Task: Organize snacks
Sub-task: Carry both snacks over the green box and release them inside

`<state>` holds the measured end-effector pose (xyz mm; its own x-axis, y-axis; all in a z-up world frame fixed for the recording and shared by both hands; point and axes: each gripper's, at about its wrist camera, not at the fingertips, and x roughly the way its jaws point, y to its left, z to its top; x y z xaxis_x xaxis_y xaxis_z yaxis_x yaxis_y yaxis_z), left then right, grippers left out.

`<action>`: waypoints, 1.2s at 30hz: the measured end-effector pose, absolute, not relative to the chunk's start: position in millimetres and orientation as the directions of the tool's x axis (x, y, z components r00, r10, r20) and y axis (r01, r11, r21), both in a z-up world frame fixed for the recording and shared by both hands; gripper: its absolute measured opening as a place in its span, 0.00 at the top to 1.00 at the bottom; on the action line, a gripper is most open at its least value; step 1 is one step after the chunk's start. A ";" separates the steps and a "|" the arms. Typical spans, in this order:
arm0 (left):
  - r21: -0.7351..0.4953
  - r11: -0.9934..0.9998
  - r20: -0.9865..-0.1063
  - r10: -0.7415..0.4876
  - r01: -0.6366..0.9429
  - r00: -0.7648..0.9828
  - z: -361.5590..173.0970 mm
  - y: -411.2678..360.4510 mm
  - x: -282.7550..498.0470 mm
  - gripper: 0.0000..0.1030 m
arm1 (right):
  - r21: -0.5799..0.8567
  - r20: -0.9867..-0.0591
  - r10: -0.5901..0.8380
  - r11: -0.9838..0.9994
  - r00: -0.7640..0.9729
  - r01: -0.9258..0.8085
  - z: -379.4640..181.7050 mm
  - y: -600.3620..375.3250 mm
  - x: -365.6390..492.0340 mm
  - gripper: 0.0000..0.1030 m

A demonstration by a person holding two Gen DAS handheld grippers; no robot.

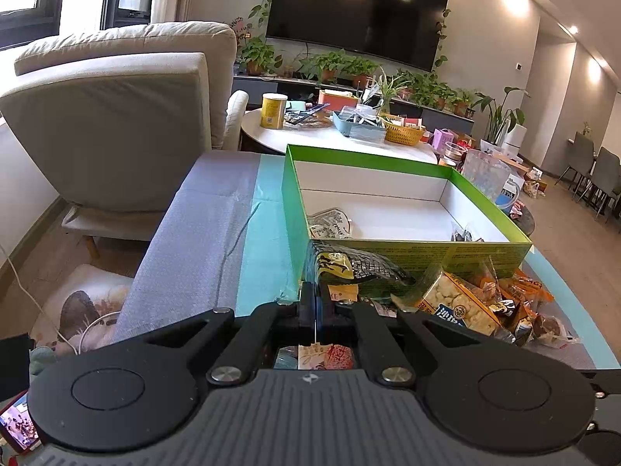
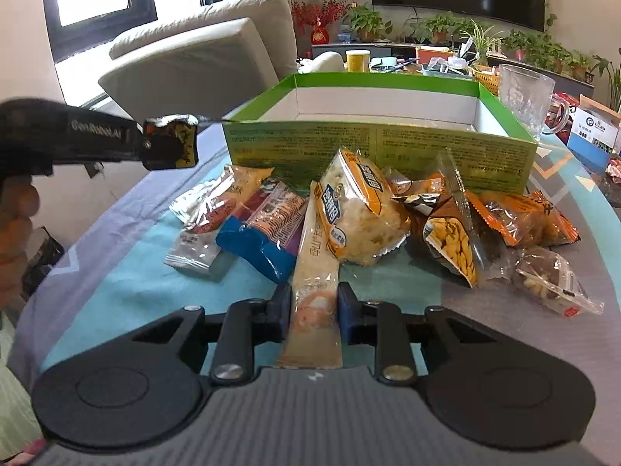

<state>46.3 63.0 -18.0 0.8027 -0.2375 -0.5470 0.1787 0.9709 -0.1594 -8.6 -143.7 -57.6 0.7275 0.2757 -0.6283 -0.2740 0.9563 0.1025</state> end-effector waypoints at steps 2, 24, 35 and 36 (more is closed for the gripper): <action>-0.161 0.970 -0.542 -0.239 0.180 0.805 -16.5 63.5 44.8 0.99 | 0.104 -0.618 0.288 0.952 0.732 -0.287 -52.8 -144.2 -12.8 0.71; -0.171 0.967 -0.513 -0.251 0.189 0.821 -4.7 59.1 33.3 0.99 | 0.034 -0.376 0.271 0.960 0.886 -0.279 7.5 -164.9 -36.6 0.71; -0.189 0.962 -0.499 -0.267 0.197 0.824 0.1 51.3 41.7 0.99 | 0.024 -0.297 0.249 0.967 0.922 -0.254 17.1 -174.7 -21.5 0.71; -0.192 0.961 -0.494 -0.270 0.200 0.826 1.3 49.6 43.1 0.99 | 0.025 -0.294 0.248 0.967 0.923 -0.252 17.7 -175.0 -19.0 0.71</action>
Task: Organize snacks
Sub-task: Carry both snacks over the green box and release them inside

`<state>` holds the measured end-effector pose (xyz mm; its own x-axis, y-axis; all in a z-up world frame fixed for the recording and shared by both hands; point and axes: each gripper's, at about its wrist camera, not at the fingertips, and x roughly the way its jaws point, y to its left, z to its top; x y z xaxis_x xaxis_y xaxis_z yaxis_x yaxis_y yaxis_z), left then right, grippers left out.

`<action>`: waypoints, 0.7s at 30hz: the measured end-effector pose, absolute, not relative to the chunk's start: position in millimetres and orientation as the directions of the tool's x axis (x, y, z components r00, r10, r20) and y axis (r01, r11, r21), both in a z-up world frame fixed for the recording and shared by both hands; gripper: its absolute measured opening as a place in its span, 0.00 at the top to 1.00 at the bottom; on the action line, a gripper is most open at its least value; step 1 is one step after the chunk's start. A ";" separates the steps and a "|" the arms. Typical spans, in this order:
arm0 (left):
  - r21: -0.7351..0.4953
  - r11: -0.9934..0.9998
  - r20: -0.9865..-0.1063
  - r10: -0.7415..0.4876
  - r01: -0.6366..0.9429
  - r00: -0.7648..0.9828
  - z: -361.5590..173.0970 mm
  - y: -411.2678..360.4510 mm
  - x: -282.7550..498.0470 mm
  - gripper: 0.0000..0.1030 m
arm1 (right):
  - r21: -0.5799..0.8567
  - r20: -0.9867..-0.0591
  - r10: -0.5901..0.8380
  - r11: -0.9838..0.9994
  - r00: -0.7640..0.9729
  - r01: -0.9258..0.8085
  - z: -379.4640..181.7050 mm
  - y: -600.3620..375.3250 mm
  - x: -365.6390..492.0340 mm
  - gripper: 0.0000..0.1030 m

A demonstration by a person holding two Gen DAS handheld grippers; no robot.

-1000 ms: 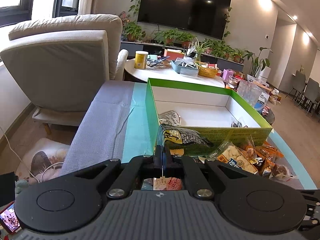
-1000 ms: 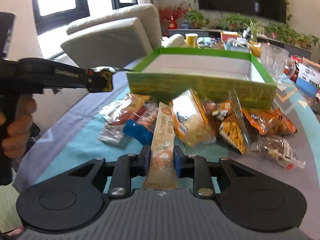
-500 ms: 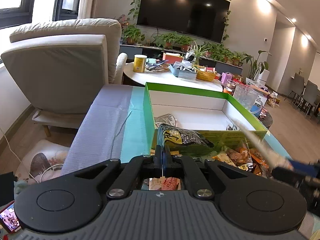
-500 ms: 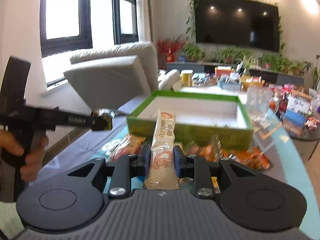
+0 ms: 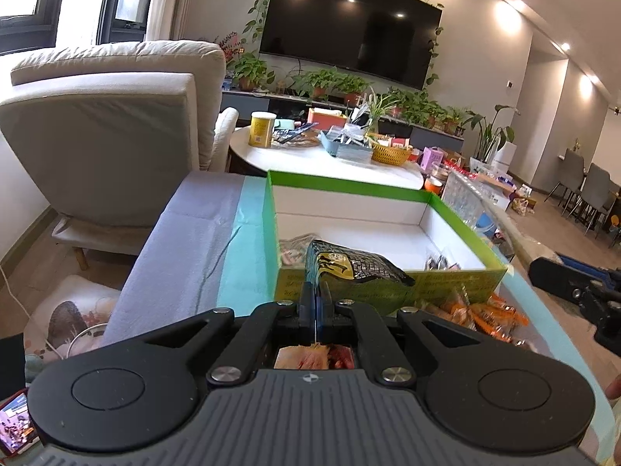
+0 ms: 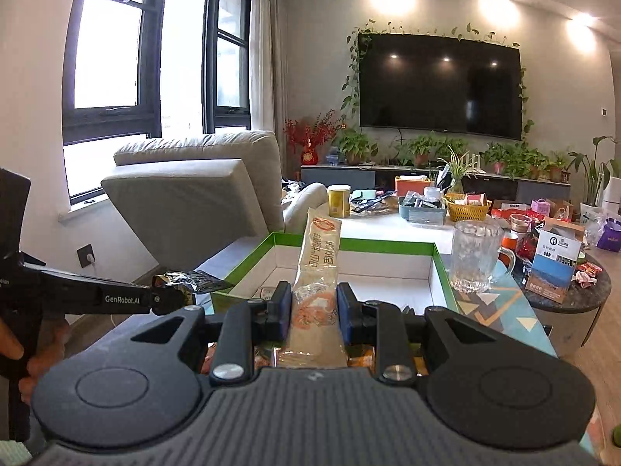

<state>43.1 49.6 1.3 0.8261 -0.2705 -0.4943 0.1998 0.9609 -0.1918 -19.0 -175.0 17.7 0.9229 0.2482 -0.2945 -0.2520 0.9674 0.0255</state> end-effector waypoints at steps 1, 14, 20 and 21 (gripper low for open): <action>-0.194 0.960 -0.490 -0.274 0.202 0.828 2.5 47.6 44.6 0.99 | 0.027 -0.292 0.248 0.967 0.924 -0.252 18.0 -174.9 -18.4 0.71; -0.208 0.955 -0.447 -0.286 0.212 0.848 14.1 22.7 73.7 0.99 | 0.037 -0.298 0.229 0.973 0.927 -0.228 21.1 -180.8 5.5 0.71; -0.191 0.960 -0.435 -0.271 0.206 0.859 19.5 16.0 86.3 0.99 | 0.043 -0.303 0.222 0.975 0.927 -0.219 20.2 -183.4 20.2 0.71; -0.190 0.960 -0.436 -0.268 0.203 0.859 19.8 15.7 90.7 0.99 | 0.042 -0.304 0.221 0.975 0.927 -0.219 20.0 -183.7 22.8 0.71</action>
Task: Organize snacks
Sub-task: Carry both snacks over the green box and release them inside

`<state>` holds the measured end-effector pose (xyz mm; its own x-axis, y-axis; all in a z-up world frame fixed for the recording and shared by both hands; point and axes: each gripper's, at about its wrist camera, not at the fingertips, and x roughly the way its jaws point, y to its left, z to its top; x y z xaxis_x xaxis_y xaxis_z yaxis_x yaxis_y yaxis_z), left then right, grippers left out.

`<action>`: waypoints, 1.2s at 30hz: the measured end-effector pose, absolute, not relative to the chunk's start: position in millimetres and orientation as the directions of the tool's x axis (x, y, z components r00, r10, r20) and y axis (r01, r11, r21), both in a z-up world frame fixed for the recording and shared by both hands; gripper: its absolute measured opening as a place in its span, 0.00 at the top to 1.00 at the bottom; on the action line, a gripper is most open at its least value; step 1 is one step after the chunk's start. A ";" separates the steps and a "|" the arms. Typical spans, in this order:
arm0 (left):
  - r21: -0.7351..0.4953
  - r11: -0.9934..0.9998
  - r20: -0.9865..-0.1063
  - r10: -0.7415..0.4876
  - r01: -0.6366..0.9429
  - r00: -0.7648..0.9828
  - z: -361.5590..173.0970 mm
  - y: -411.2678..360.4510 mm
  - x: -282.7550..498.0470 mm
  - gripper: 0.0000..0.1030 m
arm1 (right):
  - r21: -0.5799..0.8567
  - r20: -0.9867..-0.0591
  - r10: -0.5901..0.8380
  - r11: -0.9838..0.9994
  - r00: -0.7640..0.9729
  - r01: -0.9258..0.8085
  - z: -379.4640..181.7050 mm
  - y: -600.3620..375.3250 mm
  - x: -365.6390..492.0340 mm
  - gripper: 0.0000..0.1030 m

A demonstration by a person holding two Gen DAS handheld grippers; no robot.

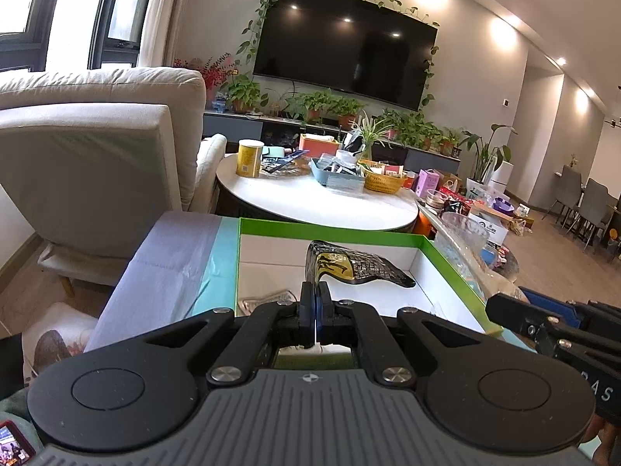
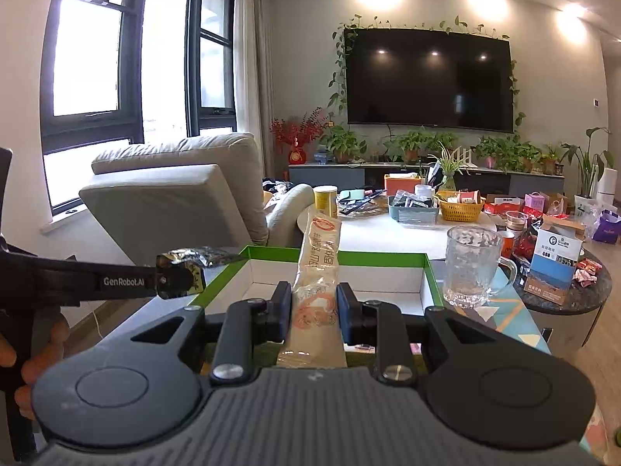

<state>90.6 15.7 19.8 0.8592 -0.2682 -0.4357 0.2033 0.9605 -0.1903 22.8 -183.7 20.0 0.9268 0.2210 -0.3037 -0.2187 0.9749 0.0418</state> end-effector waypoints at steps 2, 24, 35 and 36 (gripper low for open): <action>-0.186 0.962 -0.437 -0.263 0.199 0.860 19.4 14.2 96.5 0.99 | 0.044 -0.306 0.221 0.975 0.926 -0.218 18.7 -185.3 28.1 0.71; -0.149 0.974 -0.533 -0.224 0.170 0.816 -17.5 -4.1 169.8 0.99 | 0.074 -0.389 0.219 0.976 0.895 -0.207 -4.7 -194.8 91.5 0.71; -0.156 0.970 -0.572 -0.242 0.186 0.784 -29.7 -13.2 181.3 0.90 | 0.078 -0.454 0.183 0.983 0.872 -0.165 -18.1 -192.0 114.5 0.70; -0.159 0.969 -0.576 -0.245 0.187 0.780 -30.7 -13.1 181.3 0.87 | 0.081 -0.470 0.176 0.984 0.865 -0.156 -20.7 -191.8 116.4 0.70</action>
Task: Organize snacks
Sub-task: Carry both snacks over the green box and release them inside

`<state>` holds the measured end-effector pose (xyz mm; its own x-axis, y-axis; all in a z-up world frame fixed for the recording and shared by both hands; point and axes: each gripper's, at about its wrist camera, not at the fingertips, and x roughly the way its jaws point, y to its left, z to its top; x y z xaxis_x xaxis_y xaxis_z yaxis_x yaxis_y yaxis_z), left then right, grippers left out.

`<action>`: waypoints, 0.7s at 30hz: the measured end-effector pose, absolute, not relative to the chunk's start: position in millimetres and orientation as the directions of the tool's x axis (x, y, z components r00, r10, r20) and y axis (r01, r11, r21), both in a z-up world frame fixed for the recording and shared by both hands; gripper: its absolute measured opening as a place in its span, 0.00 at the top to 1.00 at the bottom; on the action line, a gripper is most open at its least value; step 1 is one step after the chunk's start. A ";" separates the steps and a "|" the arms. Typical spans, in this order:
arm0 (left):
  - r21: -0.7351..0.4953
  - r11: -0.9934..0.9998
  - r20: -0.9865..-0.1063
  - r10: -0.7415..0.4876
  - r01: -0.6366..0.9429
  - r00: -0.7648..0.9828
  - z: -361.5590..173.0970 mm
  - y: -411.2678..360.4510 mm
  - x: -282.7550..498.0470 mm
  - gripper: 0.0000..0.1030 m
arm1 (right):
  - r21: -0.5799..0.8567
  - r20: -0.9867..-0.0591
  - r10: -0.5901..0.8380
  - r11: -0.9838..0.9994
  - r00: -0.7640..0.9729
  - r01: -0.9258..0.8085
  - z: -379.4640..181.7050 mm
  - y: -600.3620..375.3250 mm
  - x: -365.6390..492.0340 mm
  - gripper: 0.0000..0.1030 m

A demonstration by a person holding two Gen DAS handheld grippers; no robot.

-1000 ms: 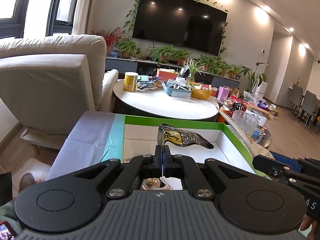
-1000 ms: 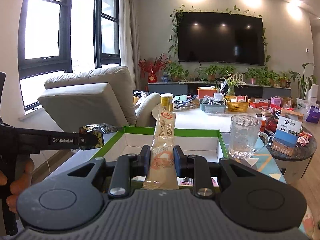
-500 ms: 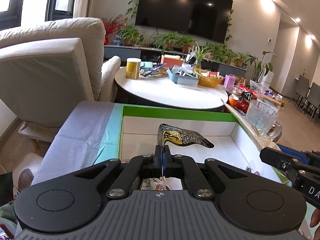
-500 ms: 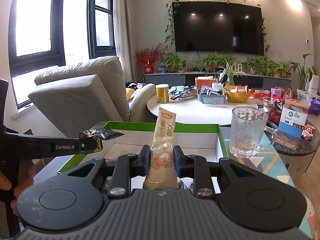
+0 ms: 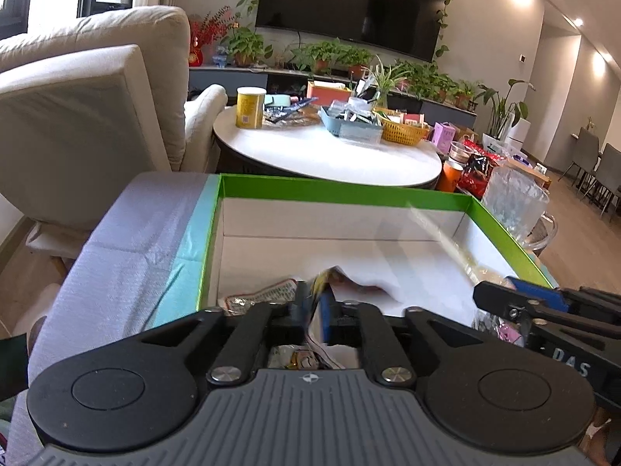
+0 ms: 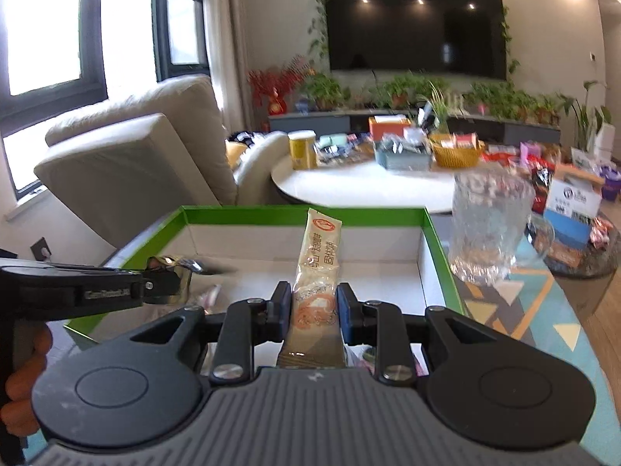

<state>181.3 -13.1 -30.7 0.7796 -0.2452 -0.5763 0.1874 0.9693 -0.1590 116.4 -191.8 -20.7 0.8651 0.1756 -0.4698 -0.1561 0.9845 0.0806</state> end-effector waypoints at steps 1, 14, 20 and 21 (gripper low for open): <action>-0.161 0.970 -0.580 -0.244 0.185 0.777 -31.5 -12.9 181.1 0.83 | 0.086 -0.481 0.173 0.985 0.860 -0.150 -22.6 -192.4 117.4 0.70; -0.159 0.972 -0.575 -0.235 0.174 0.784 -26.1 -8.2 167.0 0.75 | 0.082 -0.460 0.156 0.988 0.874 -0.133 -19.2 -195.3 100.8 0.45; -0.172 0.972 -0.565 -0.230 0.160 0.792 -19.4 1.4 155.6 0.75 | 0.054 -0.433 0.145 0.989 0.890 -0.135 -11.9 -195.3 82.5 0.44; -0.173 0.973 -0.560 -0.226 0.155 0.797 -17.0 4.1 153.5 0.75 | 0.048 -0.429 0.142 0.990 0.892 -0.134 -10.7 -195.5 78.8 0.44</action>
